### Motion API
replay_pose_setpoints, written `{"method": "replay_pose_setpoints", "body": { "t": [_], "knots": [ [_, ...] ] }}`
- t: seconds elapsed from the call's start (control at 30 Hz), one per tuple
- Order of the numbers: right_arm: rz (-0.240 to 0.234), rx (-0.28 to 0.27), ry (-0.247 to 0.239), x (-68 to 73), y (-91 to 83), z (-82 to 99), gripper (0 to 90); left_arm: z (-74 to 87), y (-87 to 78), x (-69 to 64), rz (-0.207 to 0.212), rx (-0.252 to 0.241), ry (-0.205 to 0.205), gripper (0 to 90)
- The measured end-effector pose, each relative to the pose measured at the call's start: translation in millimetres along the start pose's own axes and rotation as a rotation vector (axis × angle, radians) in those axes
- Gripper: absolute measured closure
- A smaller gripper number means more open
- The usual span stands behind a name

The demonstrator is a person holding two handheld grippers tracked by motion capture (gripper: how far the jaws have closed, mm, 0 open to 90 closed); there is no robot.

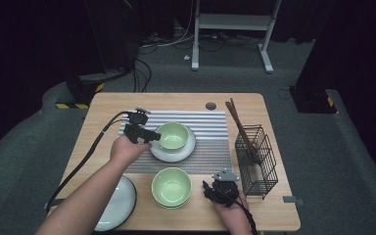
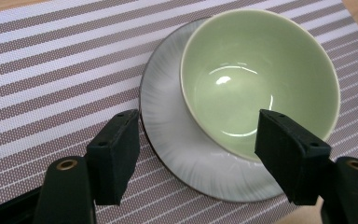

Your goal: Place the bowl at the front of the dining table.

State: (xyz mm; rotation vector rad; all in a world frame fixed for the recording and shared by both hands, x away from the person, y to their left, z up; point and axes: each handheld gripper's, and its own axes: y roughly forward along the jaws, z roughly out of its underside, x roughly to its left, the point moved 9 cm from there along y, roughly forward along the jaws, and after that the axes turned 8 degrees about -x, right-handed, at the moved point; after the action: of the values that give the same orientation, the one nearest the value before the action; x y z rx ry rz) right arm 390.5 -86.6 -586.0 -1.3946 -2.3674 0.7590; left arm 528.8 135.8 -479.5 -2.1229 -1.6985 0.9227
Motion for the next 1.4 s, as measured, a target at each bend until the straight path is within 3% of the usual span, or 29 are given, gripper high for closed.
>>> {"method": "replay_pose_setpoints", "body": {
  "t": [0.17, 0.37, 0.73, 0.9, 1.03, 1.17, 1.4],
  "knots": [
    [0.0, 0.001, 0.001, 0.1, -0.1, 0.1, 37.0, 0.7, -11.3, 3.5, 0.032, -0.024, -0.027, 29.3],
    [0.0, 0.001, 0.0, -0.1, -0.1, 0.1, 36.9, 3.0, -23.0, 9.4, 0.062, -0.048, -0.023, 27.8],
    [0.0, 0.001, 0.001, -0.1, -0.1, 0.2, 37.0, 14.1, -36.7, 16.2, 0.091, -0.088, 0.029, 26.1],
    [0.0, 0.002, 0.0, -0.1, -0.1, 0.2, 36.9, 19.1, -45.4, 17.9, 0.116, -0.098, 0.028, 26.3],
    [0.0, 0.001, -0.001, -0.2, -0.1, 0.2, 36.9, 21.2, -52.2, 21.2, 0.136, -0.112, 0.0, 26.3],
    [0.0, 0.001, 0.001, -0.1, -0.1, 0.2, 36.9, 26.4, -59.4, 25.1, 0.156, -0.128, 0.026, 26.2],
    [0.0, 0.001, 0.001, -0.1, -0.1, 0.2, 36.9, 37.9, -70.1, 29.9, 0.202, -0.155, 0.038, 23.2]
  ]
}}
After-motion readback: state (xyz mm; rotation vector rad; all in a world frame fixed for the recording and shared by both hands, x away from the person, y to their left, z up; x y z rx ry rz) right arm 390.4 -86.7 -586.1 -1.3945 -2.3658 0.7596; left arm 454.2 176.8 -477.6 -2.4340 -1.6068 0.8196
